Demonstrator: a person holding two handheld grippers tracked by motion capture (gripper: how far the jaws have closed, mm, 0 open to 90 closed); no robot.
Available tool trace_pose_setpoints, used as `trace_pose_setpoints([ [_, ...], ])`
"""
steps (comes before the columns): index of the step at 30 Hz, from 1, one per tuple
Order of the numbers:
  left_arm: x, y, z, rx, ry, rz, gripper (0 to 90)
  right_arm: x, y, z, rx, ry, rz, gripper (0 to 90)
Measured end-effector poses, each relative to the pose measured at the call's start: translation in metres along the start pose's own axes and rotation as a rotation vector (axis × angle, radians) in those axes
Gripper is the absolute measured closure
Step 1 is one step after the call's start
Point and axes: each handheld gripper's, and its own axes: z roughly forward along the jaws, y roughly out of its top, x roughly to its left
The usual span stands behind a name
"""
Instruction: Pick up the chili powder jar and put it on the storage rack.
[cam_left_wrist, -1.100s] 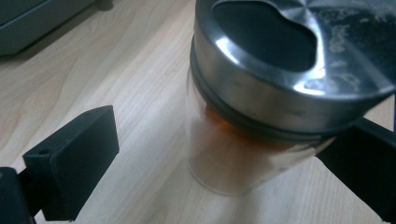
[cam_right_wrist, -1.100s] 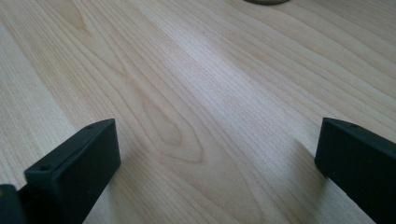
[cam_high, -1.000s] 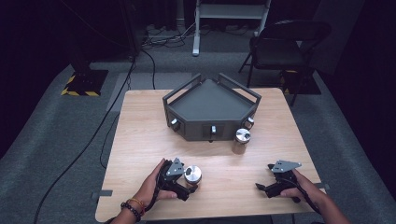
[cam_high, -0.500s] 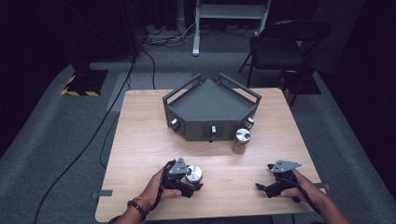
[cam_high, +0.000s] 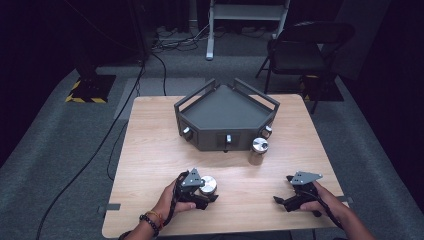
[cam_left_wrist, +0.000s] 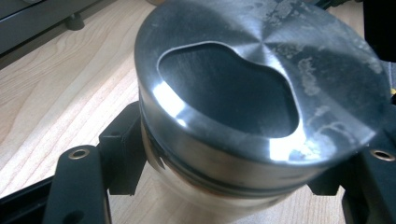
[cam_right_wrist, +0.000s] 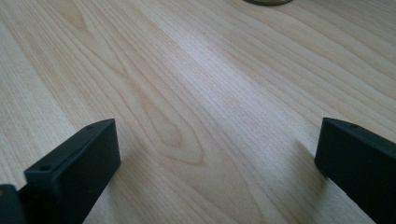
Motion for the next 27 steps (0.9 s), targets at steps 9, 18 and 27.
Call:
trace_pose_setpoints([
  [9, -0.003, 0.002, -0.005, -0.010, 0.029, -0.009, 29.6, 0.000, 0.000, 0.000, 0.000, 0.000, 0.000, 0.0],
  [18, -0.007, 0.007, -0.013, -0.034, 0.067, -0.014, 29.9, 0.000, 0.000, 0.000, 0.000, -0.001, 0.001, 0.0],
  [27, -0.006, 0.019, -0.025, -0.058, 0.094, -0.009, 30.0, 0.000, 0.000, 0.000, 0.000, -0.002, 0.001, 0.0],
])
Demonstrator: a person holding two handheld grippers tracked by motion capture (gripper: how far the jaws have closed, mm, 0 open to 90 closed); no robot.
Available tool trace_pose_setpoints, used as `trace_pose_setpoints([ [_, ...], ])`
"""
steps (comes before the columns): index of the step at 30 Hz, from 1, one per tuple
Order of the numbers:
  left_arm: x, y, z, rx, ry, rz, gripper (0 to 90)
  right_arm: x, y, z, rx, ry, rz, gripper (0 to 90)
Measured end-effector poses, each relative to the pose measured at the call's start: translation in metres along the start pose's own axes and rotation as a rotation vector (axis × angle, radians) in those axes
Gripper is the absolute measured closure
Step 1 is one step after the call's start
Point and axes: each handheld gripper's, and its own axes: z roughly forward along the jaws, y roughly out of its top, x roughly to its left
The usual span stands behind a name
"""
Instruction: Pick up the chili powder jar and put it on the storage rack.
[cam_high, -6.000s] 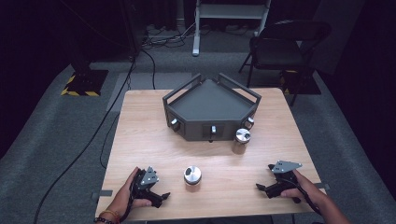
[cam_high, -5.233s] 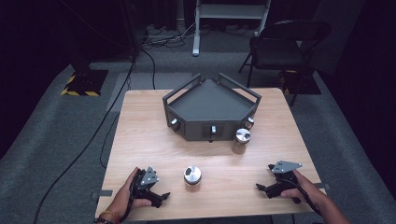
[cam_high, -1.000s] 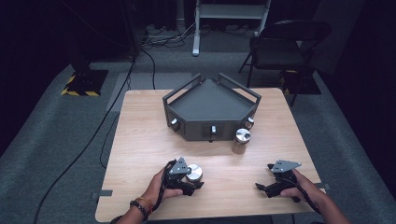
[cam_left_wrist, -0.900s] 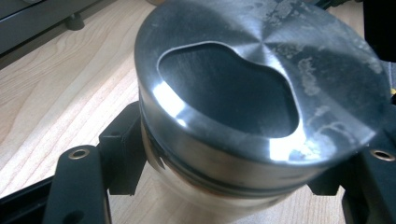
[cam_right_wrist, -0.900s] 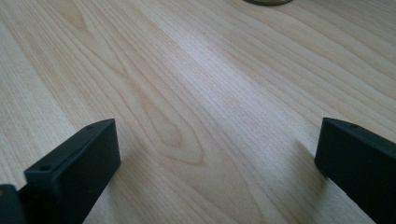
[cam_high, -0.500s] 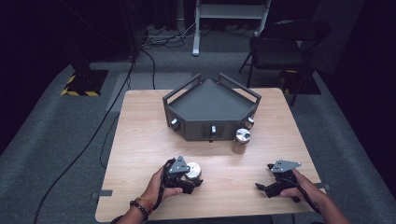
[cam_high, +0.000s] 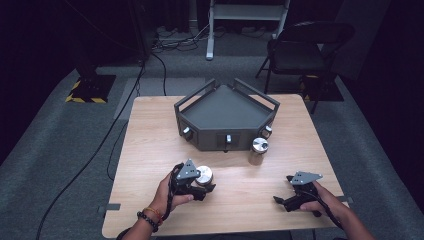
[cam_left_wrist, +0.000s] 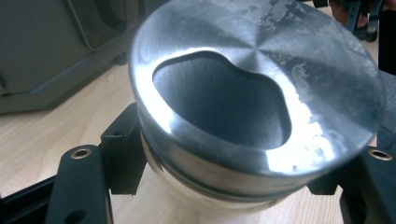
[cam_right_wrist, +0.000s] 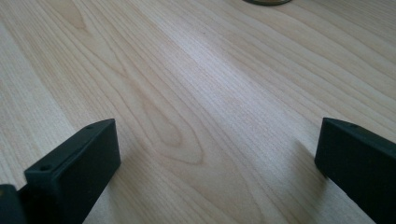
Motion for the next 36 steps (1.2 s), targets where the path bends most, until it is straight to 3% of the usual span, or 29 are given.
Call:
trace_pose_setpoints([
  [11, 0.005, 0.024, -0.008, -0.010, 0.025, 0.031, 30.3, 0.000, 0.000, 0.000, 0.000, 0.000, -0.001, 0.0],
  [26, 0.015, 0.044, -0.002, -0.030, 0.034, 0.026, 30.5, 0.000, 0.000, 0.000, 0.000, 0.001, -0.001, 0.0],
  [36, 0.014, 0.064, -0.005, -0.040, 0.069, 0.045, 30.7, 0.000, 0.000, 0.000, -0.001, 0.001, -0.002, 0.0],
])
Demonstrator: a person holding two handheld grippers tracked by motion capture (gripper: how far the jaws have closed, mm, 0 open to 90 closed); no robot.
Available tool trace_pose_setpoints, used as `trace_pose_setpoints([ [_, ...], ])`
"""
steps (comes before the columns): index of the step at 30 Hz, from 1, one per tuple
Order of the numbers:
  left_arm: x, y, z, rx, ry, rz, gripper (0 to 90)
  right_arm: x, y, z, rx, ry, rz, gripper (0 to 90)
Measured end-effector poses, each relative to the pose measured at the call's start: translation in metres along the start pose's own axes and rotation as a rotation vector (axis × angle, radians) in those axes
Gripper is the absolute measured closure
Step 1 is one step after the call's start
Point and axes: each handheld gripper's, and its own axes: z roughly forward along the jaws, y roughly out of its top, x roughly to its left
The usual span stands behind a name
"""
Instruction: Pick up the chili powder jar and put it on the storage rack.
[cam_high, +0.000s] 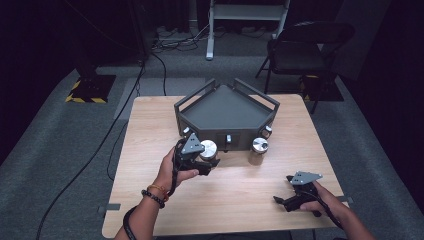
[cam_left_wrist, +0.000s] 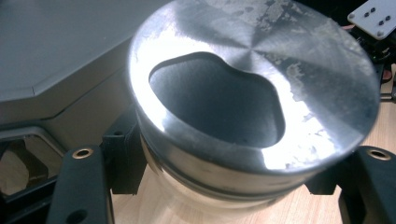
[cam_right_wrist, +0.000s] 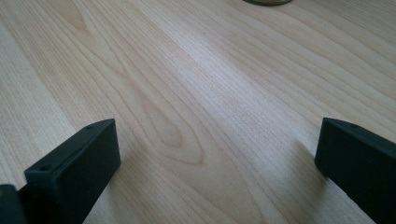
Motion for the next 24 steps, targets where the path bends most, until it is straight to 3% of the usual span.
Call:
trace_pose_setpoints([
  [13, 0.008, 0.025, -0.003, -0.012, 0.013, 0.023, 30.8, 0.000, 0.000, 0.000, 0.000, 0.000, 0.000, 0.0],
  [24, 0.019, 0.040, -0.001, -0.021, 0.020, 0.012, 30.8, 0.000, 0.000, 0.000, 0.000, 0.000, 0.000, 0.0],
])
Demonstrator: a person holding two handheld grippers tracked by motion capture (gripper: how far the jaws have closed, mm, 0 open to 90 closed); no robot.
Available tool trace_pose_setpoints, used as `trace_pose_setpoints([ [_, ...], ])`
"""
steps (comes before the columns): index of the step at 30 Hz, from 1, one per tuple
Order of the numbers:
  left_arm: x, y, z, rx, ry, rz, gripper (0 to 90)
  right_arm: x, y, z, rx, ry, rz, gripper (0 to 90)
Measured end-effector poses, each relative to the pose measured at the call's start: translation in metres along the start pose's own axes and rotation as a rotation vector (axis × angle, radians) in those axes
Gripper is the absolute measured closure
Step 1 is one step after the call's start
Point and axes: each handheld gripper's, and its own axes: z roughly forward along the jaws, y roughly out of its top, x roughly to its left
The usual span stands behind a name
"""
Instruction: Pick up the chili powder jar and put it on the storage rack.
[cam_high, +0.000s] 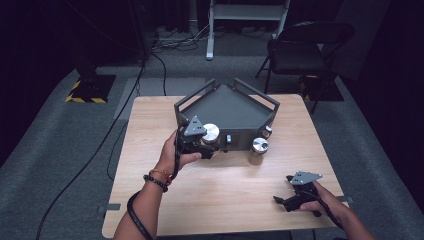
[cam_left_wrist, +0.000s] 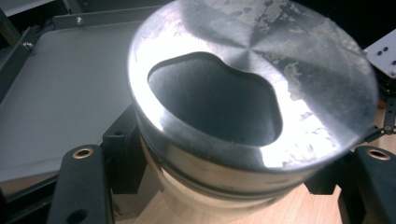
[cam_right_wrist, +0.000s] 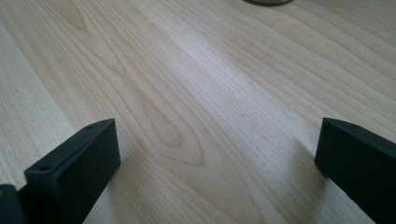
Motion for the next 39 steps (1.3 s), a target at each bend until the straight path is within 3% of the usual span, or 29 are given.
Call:
trace_pose_setpoints([
  [9, 0.009, 0.019, 0.000, 0.000, 0.001, 0.017, 30.9, 0.000, 0.000, 0.000, 0.000, 0.000, 0.000, 0.0],
  [15, 0.012, 0.028, 0.001, -0.009, 0.028, 0.015, 30.9, 0.000, 0.000, 0.000, 0.000, 0.000, 0.000, 0.0],
  [31, 0.027, 0.057, 0.019, 0.007, 0.102, -0.014, 31.0, 0.000, 0.000, 0.000, 0.000, 0.001, 0.000, 0.0],
  [39, 0.039, 0.059, 0.034, 0.026, 0.124, -0.045, 31.0, -0.001, 0.000, 0.000, -0.001, 0.003, -0.003, 0.0],
])
